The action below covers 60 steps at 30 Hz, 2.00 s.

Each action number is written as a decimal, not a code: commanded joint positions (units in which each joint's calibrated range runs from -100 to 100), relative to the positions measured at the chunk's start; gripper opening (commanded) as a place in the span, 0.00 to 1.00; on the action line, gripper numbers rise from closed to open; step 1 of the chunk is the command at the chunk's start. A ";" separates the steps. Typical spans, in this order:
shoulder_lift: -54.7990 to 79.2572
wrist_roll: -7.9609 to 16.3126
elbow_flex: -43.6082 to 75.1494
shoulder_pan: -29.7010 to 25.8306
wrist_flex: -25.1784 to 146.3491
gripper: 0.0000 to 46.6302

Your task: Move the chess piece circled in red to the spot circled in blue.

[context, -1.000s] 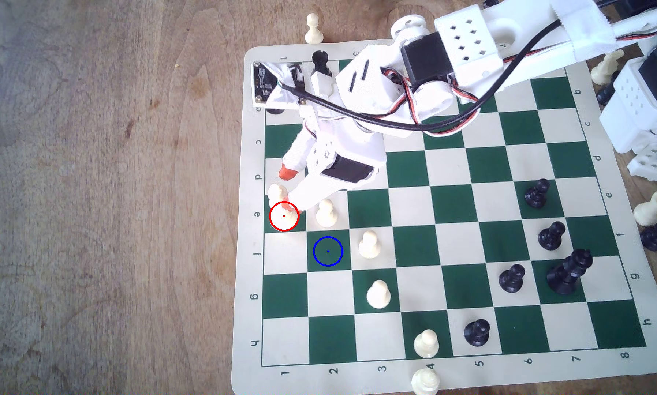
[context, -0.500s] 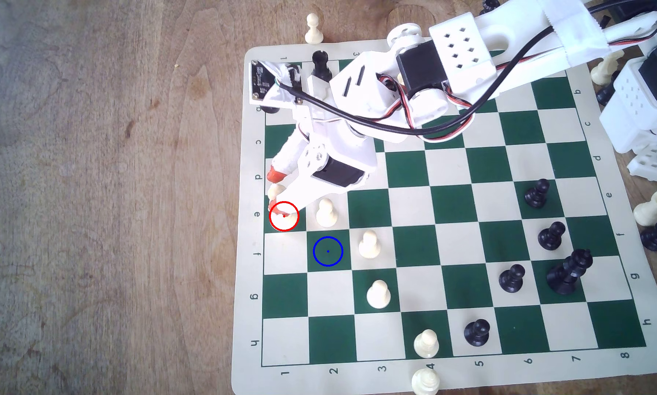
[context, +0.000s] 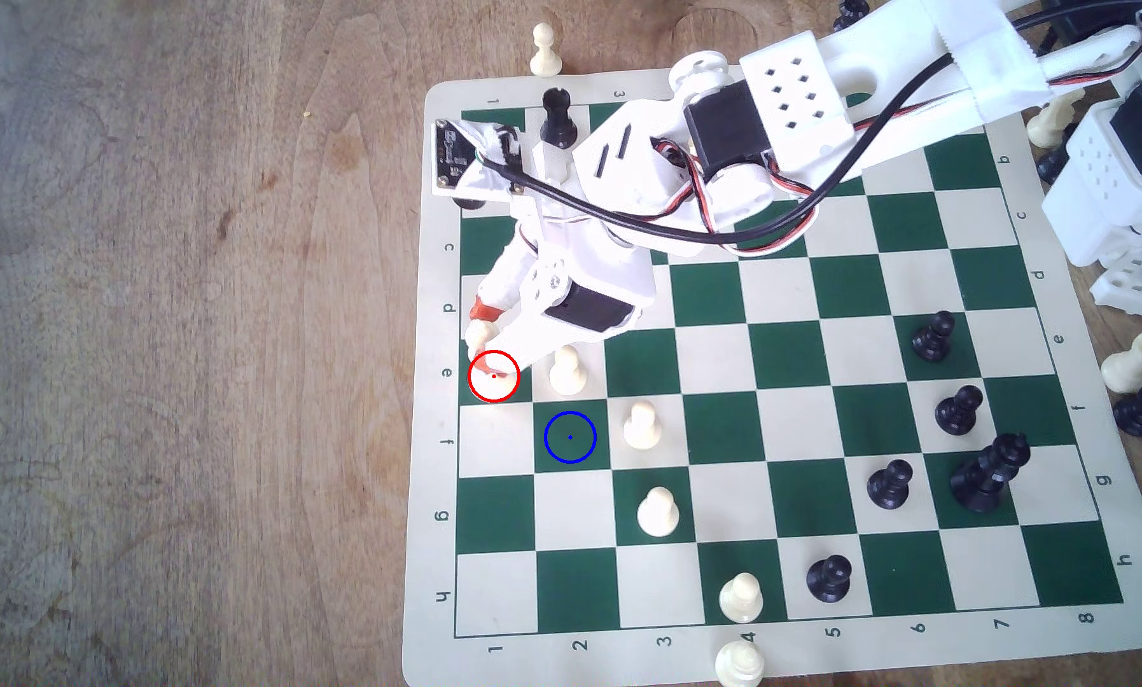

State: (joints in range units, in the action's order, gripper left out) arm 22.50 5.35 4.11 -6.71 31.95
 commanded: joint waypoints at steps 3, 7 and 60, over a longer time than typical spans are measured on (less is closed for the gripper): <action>-2.46 -0.49 2.87 -0.45 0.48 0.00; -3.57 -0.10 2.87 -0.52 0.32 0.00; -14.43 0.59 -13.18 -6.00 0.73 0.00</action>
State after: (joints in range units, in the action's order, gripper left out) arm 9.09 6.08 -10.53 -12.91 34.34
